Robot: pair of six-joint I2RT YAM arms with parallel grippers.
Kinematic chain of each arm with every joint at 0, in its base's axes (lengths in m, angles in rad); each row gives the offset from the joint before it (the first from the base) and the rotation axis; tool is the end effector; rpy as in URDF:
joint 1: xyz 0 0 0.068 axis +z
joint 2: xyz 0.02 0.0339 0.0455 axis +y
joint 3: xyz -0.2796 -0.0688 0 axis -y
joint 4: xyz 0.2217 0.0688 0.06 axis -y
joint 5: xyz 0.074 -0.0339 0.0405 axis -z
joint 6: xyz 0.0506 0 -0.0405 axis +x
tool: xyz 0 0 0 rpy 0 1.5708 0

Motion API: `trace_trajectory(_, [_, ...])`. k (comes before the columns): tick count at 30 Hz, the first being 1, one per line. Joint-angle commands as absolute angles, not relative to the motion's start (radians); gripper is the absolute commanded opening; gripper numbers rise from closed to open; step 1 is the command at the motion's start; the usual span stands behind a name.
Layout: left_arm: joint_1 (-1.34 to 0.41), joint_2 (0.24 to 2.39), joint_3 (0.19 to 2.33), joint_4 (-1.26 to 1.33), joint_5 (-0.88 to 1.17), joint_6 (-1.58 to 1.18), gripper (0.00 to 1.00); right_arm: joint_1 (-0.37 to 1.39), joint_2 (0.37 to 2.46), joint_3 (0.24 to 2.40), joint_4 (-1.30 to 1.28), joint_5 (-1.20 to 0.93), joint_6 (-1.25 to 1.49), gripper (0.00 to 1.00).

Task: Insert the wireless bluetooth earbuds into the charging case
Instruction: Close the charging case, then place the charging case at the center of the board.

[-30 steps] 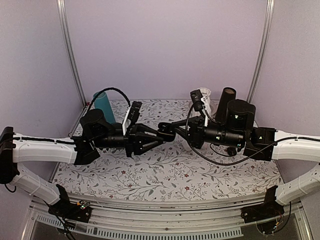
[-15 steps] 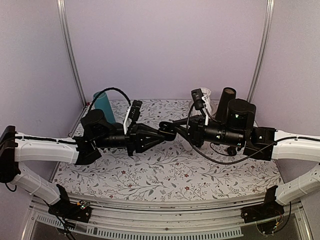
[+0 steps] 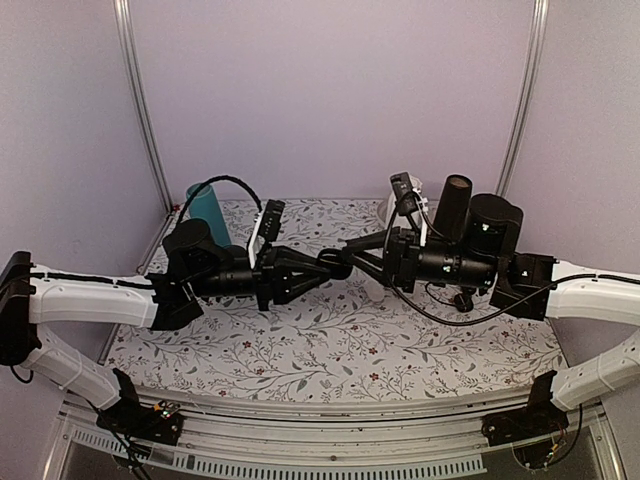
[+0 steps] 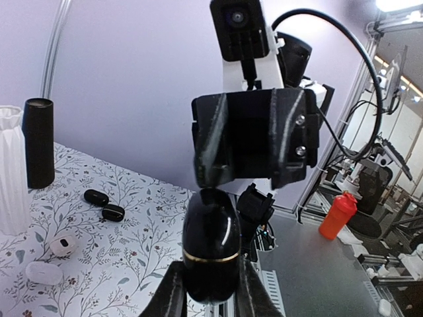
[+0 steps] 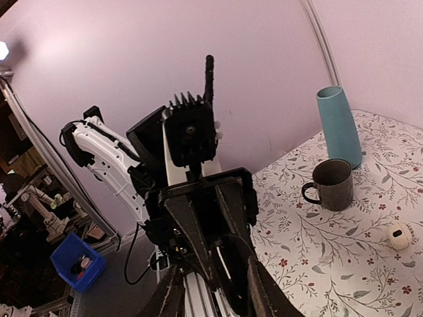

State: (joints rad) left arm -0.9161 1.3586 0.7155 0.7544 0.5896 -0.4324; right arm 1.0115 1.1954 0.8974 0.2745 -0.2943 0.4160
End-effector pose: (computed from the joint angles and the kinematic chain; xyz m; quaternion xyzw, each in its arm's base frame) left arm 0.1542 -0.2470 0.3148 0.3630 0.5675 -0.5966 0.4362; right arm 0.1305 0.2362 0.3630 -0.3055 0.6464 0.5318 0.4538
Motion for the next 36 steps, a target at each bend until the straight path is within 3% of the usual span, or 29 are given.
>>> trace_trajectory(1, [-0.914,1.356,0.714,0.756,0.558,-0.417,0.00,1.009,1.201,0.906,0.322,-0.472,0.449,0.33])
trace_trajectory(6, [-0.908,1.356,0.712,0.740,0.534,-0.418,0.00,1.007,1.201,0.898,0.309,-0.451,0.447,0.33])
trace_trajectory(11, [-0.888,1.354,0.701,0.680,0.457,-0.425,0.00,0.990,1.152,0.870,0.275,-0.324,0.445,0.40])
trace_trajectory(19, [-0.834,1.447,0.711,0.546,0.366,-0.475,0.00,0.977,1.025,0.760,0.237,-0.022,0.459,0.65])
trace_trajectory(25, [-0.812,1.632,0.826,0.430,0.358,-0.488,0.03,0.977,0.986,0.713,0.227,0.047,0.486,0.80])
trace_trajectory(36, [-0.734,1.953,1.079,0.281,0.385,-0.504,0.09,0.977,0.958,0.702,0.194,0.057,0.492,0.85])
